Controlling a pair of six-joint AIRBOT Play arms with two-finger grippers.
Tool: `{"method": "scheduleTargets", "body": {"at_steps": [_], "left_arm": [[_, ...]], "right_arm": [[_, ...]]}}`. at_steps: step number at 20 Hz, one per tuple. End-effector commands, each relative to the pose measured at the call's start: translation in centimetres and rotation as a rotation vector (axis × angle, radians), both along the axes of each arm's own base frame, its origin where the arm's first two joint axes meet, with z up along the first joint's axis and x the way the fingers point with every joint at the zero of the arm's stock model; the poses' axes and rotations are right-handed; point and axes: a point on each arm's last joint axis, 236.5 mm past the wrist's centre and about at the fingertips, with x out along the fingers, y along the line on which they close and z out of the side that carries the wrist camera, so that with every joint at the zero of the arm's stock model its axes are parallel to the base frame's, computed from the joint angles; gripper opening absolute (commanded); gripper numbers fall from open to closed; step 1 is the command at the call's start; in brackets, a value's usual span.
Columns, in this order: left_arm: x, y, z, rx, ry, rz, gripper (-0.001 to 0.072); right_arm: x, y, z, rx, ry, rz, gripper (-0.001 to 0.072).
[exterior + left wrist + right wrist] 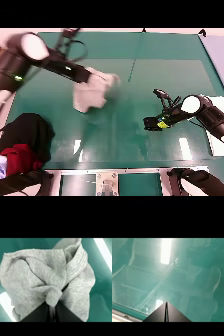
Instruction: Fold the shirts.
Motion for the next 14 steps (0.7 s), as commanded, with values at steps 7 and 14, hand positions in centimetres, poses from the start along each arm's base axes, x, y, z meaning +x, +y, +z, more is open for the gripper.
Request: {"method": "scheduleTargets", "body": {"at_steps": [7,14], "left_arm": [[1.2,1.8,-2.1,-0.015,0.15,0.088,0.0687],[-1.0,11.2,-10.9,0.006,0.448,0.334,0.0686]], "right_arm": [[5.7,-4.9,4.4,-0.005,-0.138,-0.146,0.0381],[10.4,-8.5,0.0,0.081,-0.093,-0.278,0.0367]]}}
